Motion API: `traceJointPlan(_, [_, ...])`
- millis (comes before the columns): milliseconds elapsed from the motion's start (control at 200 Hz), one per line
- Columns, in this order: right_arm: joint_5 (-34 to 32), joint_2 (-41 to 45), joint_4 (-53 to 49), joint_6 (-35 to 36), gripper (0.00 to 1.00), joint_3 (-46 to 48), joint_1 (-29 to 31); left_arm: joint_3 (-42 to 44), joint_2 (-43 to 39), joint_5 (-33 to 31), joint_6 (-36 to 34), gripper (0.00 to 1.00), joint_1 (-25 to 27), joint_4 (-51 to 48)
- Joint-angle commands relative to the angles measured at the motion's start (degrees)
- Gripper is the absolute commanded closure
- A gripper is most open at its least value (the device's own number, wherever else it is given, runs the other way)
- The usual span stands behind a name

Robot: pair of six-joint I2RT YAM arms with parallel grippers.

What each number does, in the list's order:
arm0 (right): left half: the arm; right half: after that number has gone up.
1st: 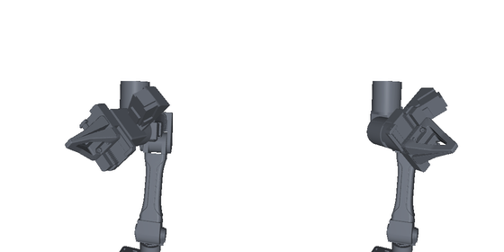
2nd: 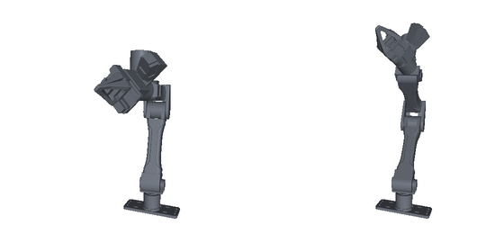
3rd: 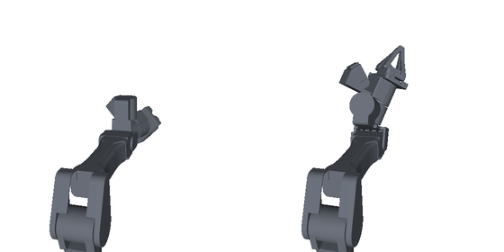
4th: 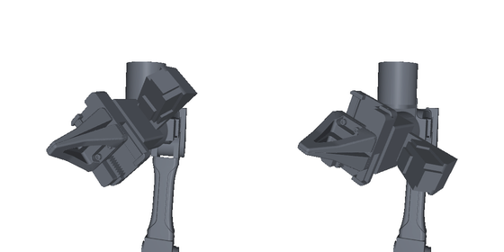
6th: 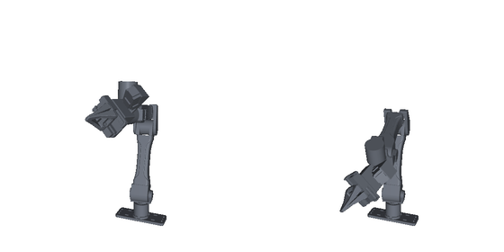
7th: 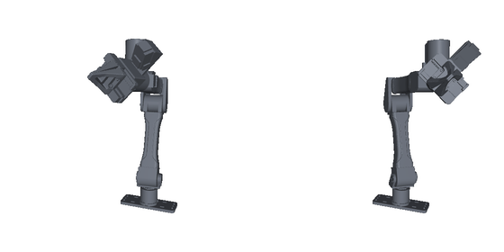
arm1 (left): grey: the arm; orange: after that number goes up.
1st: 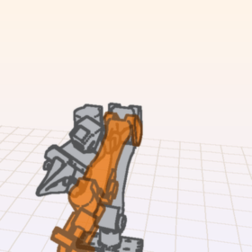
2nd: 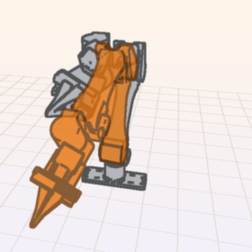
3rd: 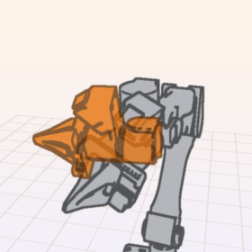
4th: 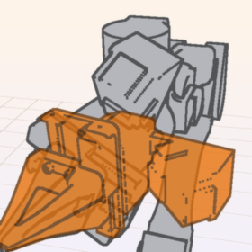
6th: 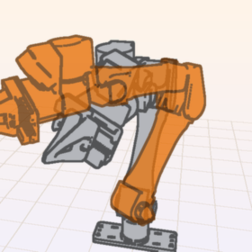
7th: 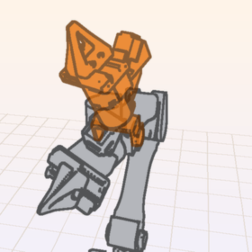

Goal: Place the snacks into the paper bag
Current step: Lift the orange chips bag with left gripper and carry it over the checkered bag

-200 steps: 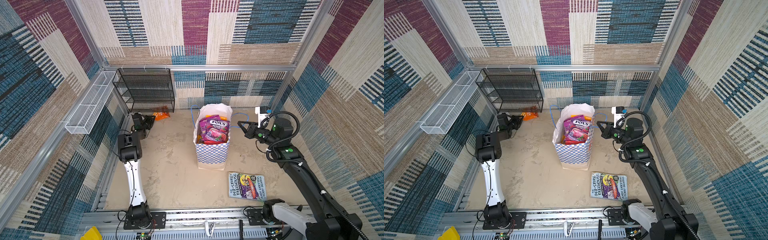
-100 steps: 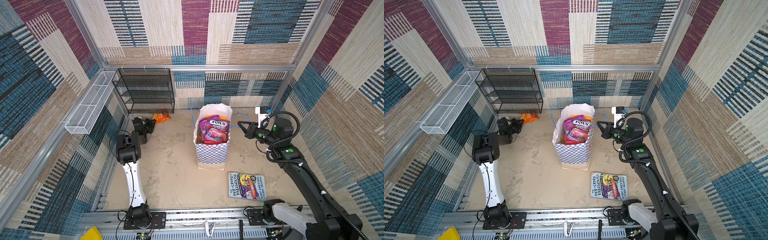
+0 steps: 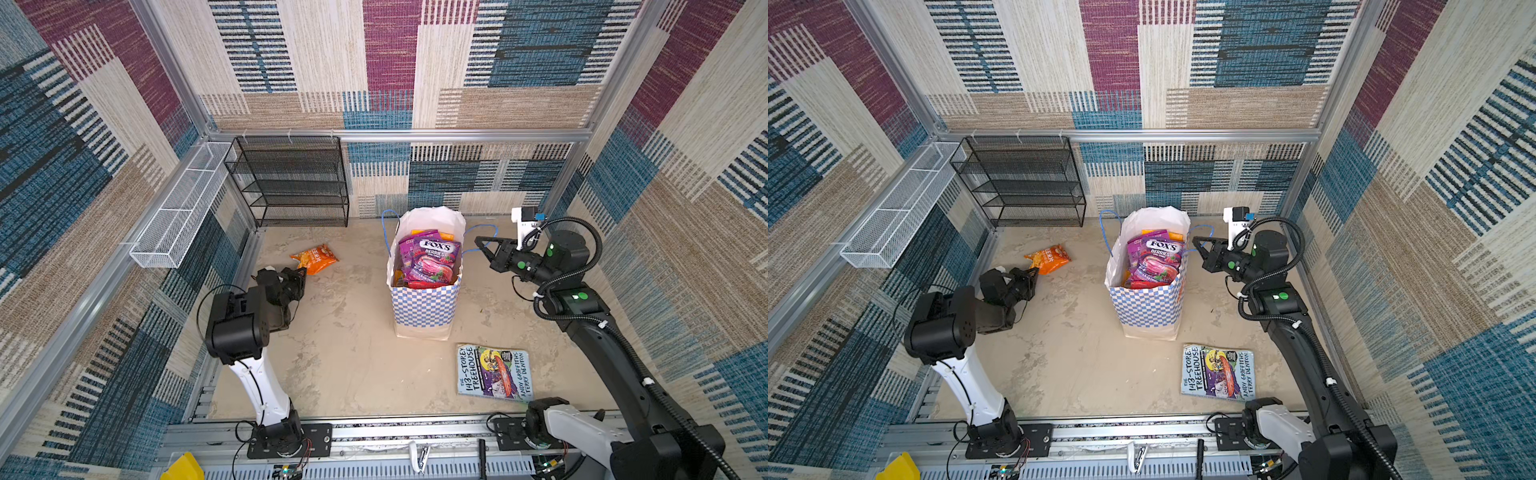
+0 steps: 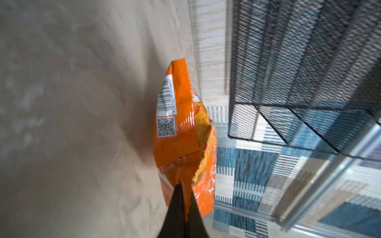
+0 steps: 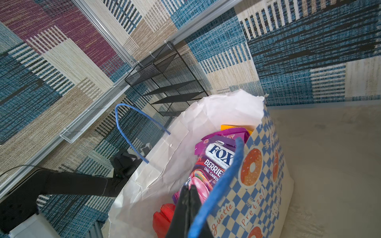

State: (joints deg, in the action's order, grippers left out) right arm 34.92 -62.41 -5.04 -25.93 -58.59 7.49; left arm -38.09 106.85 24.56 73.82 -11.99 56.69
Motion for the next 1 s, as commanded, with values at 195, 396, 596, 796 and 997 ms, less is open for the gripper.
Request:
traceJointPlan(195, [0.2, -0.2, 3.6, -3.7, 1.0, -1.2, 0.0, 2.3, -37.4, 5.1, -13.6, 1.0, 0.7, -33.3])
traceJointPlan(396, [-0.6, 1.0, 3.3, -3.1, 1.0, -0.2, 0.0, -16.6, -54.1, 9.6, -29.2, 1.0, 1.8, -67.9])
traceJointPlan(596, [0.5, 0.6, 2.7, -2.5, 1.0, -1.7, 0.0, -28.2, -56.7, 13.0, -30.4, 1.0, 10.5, -72.0])
traceJointPlan(796, [0.6, -0.8, 2.8, -2.9, 1.0, -3.5, 0.0, -42.1, -51.4, 6.3, -36.2, 1.0, 23.1, -84.5])
traceJointPlan(997, [1.5, -2.1, 4.7, -4.5, 1.0, -4.8, 0.0, -44.2, -48.8, -1.8, -35.6, 1.0, 34.5, -85.0])
